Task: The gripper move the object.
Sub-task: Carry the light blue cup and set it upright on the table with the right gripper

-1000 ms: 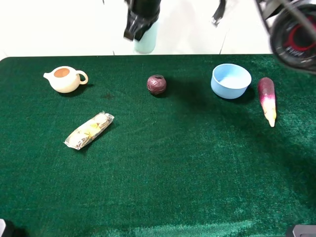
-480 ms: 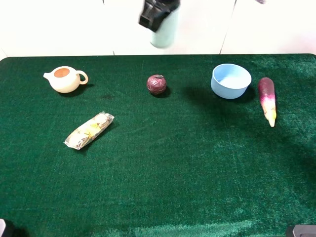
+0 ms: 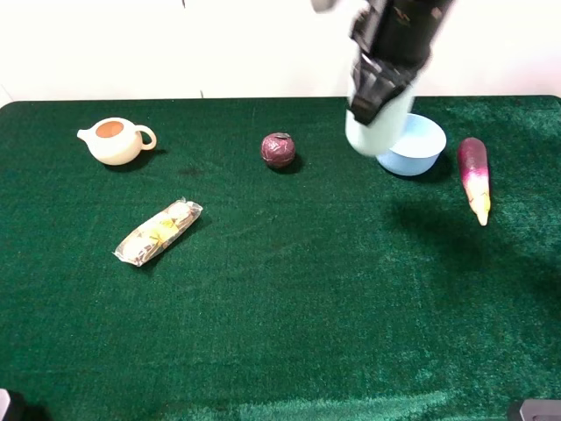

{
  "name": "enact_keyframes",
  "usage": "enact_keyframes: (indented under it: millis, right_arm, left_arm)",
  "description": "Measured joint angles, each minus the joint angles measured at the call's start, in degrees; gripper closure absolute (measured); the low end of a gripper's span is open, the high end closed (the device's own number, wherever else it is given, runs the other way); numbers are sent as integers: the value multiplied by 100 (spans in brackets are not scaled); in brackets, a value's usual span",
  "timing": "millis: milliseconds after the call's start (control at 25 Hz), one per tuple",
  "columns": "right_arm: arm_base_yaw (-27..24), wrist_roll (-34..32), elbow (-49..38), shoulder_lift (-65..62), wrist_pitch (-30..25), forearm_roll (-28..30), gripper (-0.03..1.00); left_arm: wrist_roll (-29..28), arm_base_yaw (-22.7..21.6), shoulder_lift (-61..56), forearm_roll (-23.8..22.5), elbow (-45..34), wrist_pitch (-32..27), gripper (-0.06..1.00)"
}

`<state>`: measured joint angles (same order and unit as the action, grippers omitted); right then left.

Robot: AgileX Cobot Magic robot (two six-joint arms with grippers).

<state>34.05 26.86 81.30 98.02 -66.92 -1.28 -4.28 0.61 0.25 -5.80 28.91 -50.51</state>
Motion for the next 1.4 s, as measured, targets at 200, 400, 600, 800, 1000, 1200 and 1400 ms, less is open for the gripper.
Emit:
enact_keyframes:
  millis: [200, 400, 600, 800, 1000, 1200, 1400]
  right_arm:
    - [-180, -6, -984, -431, 364, -274, 95]
    - [-411, -6, -1680, -515, 842, -339, 95]
    - [-738, 18, -2132, -515, 1351, -339, 95]
    - [-1086, 42, -2242, -489, 1590, -339, 95]
    - [-1273, 41, -2242, -226, 1653, -348, 95]
    - [-1355, 42, -2242, 130, 1744, -334, 95]
    - [-1373, 42, -2242, 298, 1994, -413, 95]
  left_arm:
    - [0, 0, 0, 0, 0, 0, 10]
    - [0, 0, 0, 0, 0, 0, 10]
    - [0, 0, 0, 0, 0, 0, 10]
    - [0, 0, 0, 0, 0, 0, 10]
    - [0, 0, 0, 0, 0, 0, 10]
    - [0, 0, 0, 0, 0, 0, 10]
    - [0, 0, 0, 0, 0, 0, 10]
